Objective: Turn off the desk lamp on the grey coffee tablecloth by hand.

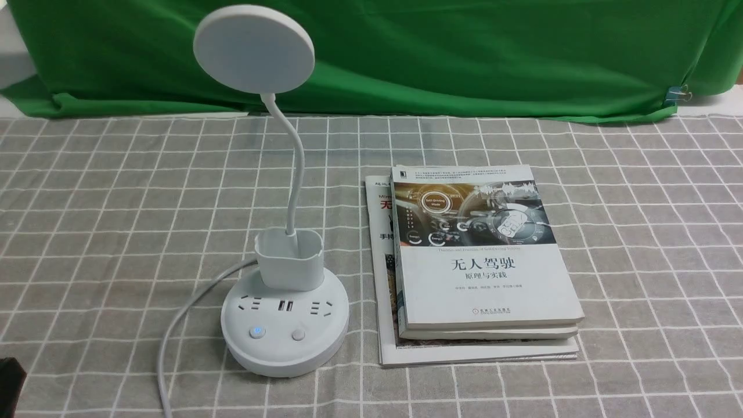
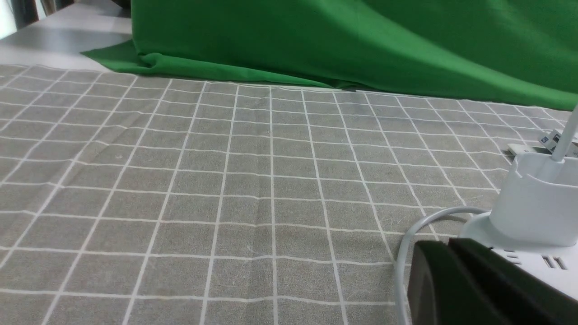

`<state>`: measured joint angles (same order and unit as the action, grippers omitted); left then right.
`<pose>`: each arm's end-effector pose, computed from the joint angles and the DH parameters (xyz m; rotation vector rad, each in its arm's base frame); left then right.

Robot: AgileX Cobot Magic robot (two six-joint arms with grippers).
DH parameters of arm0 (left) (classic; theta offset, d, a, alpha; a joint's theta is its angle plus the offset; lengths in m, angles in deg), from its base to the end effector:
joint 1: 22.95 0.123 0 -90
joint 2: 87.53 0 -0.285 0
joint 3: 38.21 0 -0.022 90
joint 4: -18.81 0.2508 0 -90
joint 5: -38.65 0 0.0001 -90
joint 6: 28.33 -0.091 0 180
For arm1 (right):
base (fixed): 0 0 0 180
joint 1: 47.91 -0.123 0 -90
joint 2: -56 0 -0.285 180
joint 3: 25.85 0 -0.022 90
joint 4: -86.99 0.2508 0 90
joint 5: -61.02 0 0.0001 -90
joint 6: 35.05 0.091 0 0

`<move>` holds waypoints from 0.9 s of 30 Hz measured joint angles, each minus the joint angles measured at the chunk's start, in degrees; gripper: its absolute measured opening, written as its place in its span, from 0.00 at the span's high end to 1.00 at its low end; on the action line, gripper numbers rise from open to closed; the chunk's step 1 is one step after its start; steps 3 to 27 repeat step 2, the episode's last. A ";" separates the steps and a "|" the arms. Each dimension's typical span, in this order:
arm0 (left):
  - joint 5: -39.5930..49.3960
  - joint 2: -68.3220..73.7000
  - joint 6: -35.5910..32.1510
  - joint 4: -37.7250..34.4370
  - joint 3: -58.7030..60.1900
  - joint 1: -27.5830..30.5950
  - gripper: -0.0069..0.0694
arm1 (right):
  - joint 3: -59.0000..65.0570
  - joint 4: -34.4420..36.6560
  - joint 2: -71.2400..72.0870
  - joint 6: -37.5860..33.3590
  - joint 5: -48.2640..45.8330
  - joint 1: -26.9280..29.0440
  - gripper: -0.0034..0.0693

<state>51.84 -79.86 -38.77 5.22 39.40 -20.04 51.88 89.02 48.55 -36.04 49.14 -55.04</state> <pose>0.0558 -0.0021 0.1907 -0.0455 1.7118 -0.0446 0.0553 0.0076 0.1917 -0.0961 1.6924 0.1123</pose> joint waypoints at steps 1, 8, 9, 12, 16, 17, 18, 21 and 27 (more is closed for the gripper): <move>0.00 0.00 0.00 0.00 0.00 0.00 0.89 | 0.00 0.00 0.00 0.00 0.00 0.00 0.90; 0.00 0.00 0.00 0.00 0.00 0.00 0.89 | 0.00 0.00 0.00 0.00 0.00 0.00 0.90; 0.00 0.00 0.00 0.00 0.00 0.00 0.89 | 0.00 0.00 0.00 0.00 0.00 0.00 0.90; 0.00 0.00 0.00 0.00 0.00 0.00 0.89 | 0.00 0.00 0.00 0.00 0.00 0.00 0.90; 0.00 0.00 0.00 0.00 0.00 0.00 0.89 | 0.00 0.00 0.00 0.00 0.00 0.00 0.90; 0.00 0.00 0.00 0.00 0.00 0.00 0.89 | 0.00 0.00 0.00 0.00 0.00 0.00 0.90; 0.00 0.00 0.00 0.00 0.00 0.00 0.89 | 0.00 0.00 0.00 0.00 0.00 0.00 0.90; 0.00 0.00 0.00 0.00 0.00 0.00 0.89 | 0.00 0.00 0.00 0.00 0.00 0.00 0.90; 0.00 0.00 0.00 0.00 0.00 0.00 0.89 | 0.00 0.00 0.00 0.00 0.00 0.00 0.90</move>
